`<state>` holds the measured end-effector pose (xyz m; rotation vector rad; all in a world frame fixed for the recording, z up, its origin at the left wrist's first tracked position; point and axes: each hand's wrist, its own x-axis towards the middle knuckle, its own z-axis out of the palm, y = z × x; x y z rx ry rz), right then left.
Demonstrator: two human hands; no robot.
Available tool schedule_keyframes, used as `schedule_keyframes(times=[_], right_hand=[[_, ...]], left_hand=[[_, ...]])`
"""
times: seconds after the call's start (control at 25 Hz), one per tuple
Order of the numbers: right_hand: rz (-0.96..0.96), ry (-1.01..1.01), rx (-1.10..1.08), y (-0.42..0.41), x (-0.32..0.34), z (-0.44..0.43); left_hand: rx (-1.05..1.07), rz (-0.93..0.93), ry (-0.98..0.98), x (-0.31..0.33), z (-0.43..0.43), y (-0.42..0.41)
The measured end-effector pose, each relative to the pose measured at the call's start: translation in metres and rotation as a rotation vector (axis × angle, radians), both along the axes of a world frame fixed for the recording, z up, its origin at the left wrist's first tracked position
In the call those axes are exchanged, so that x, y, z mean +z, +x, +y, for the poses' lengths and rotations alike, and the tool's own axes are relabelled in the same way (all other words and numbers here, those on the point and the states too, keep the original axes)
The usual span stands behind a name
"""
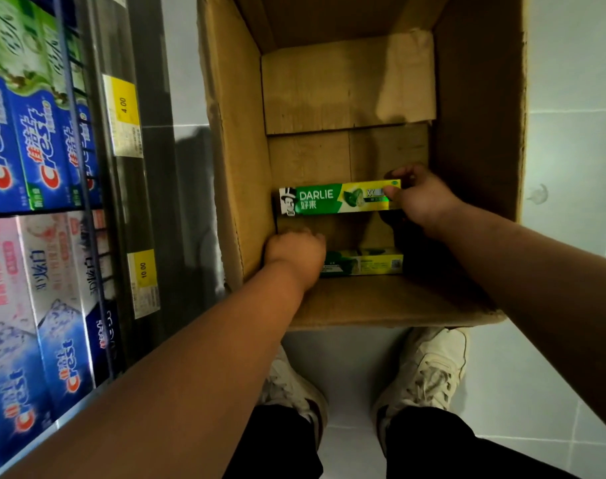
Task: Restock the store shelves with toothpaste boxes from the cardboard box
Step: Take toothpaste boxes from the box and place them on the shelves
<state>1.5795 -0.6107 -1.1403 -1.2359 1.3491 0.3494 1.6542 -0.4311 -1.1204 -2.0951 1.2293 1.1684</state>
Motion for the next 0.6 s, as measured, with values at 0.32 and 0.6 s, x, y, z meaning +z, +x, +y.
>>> schedule_keyframes(times=[0.32,0.6], right_hand=[[0.059,-0.069,-0.022,0.005,-0.013,-0.004],[0.060,-0.047,-0.070,0.008,-0.015,-0.003]], left_hand=[[-0.183,0.092,-0.176,0.004,-0.003,-0.005],[-0.152,0.102,-0.104,-0.005,-0.004,-0.003]])
